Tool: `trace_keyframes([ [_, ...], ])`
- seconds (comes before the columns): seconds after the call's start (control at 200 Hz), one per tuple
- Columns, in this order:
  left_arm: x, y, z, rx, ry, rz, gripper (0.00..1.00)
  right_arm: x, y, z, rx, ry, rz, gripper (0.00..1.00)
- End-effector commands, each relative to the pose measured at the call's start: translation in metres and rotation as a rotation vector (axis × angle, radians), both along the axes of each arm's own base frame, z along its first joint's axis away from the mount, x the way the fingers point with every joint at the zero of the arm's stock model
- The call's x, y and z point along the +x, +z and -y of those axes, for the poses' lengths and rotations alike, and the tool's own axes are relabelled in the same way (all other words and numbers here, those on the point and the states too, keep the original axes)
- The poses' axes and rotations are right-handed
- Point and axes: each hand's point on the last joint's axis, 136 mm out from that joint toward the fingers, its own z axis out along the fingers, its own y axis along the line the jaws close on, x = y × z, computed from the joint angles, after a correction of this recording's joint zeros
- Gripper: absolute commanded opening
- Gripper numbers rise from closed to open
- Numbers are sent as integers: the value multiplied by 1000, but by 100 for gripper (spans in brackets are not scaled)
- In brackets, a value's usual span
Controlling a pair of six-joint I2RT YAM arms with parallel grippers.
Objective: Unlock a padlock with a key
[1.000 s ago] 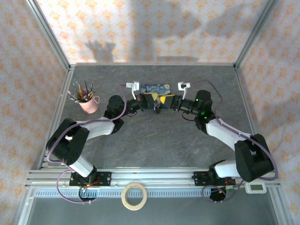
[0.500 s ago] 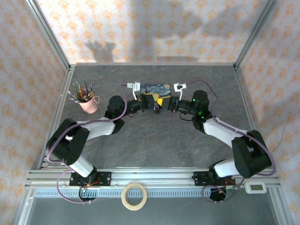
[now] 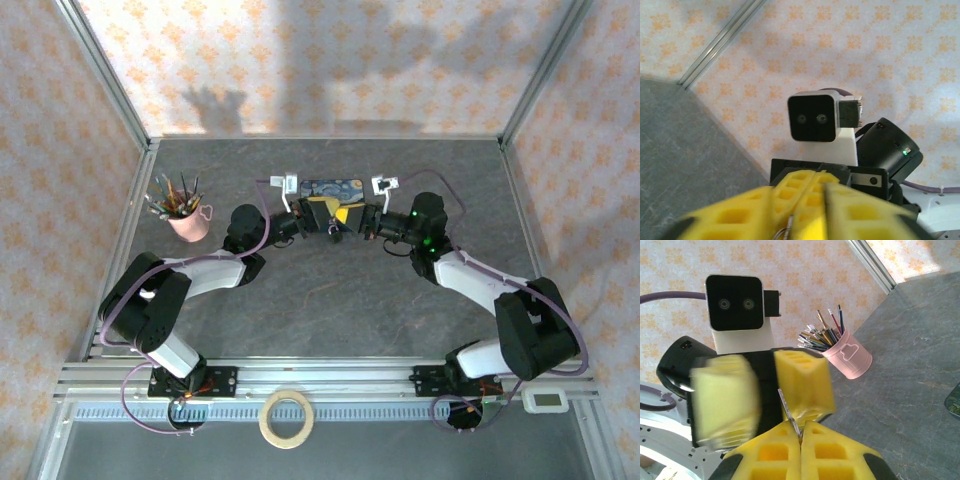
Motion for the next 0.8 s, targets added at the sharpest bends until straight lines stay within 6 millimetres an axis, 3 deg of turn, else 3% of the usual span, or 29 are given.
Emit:
trace_keyframes([
  [0.0, -5, 40, -22, -122, 27, 76, 95, -1, 12, 0, -2, -11, 70, 0],
  [0.025, -4, 42, -29, -143, 43, 73, 99, -1, 10, 1, -5, -16, 66, 0],
  [0.155, -1, 53, -58, -241, 95, 81, 99, -1, 7, 4, -11, -43, 63, 0],
  [0.425, 8, 28, -62, -261, 173, -6, 99, 4, 13, 13, 68, -188, 53, 0],
  [0.606, 3, 23, -43, -220, 174, 5, 66, 0, 14, 10, 231, -232, -34, 0],
  [0.796, 1, 13, -19, -150, 152, 6, 51, -3, 19, 4, 305, -199, -66, 0],
])
